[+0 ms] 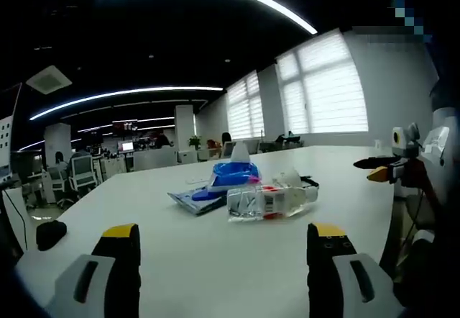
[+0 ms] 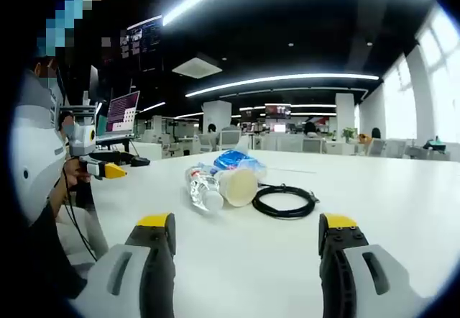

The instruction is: Arrange the tabletop items into an orderly group along one side of the table until the central work area is clear of visible clutter.

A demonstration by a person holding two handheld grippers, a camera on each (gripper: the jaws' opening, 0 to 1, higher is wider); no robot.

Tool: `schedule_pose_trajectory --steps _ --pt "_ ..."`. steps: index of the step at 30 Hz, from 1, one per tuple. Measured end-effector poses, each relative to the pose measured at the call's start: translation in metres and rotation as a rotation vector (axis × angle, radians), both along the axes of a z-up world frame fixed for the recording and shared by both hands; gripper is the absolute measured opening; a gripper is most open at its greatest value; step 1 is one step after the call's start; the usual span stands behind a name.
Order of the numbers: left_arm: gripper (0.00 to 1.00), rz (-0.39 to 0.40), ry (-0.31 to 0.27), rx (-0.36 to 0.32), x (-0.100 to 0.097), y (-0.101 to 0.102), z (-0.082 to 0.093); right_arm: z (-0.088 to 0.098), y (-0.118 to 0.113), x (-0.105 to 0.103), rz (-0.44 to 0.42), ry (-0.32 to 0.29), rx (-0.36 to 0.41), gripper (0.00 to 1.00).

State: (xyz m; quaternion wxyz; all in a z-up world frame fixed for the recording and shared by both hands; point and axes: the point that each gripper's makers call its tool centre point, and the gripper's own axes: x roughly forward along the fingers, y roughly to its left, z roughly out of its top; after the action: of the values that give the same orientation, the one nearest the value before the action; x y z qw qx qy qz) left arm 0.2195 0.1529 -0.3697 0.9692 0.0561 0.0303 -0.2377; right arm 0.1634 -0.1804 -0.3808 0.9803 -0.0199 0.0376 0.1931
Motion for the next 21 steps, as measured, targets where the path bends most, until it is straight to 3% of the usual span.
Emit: schedule_pose_trajectory --steps 14,17,21 --pt "0.94 -0.003 0.012 0.016 -0.001 0.000 -0.003 -0.002 -0.001 0.000 -0.005 0.004 0.022 0.73" --pt "0.94 -0.011 0.012 0.019 0.000 -0.002 -0.003 -0.003 0.004 0.002 -0.004 0.003 -0.044 0.73" --pt "0.94 -0.024 0.013 0.022 0.000 -0.007 -0.003 -0.003 0.010 0.004 0.013 0.002 -0.055 0.72"
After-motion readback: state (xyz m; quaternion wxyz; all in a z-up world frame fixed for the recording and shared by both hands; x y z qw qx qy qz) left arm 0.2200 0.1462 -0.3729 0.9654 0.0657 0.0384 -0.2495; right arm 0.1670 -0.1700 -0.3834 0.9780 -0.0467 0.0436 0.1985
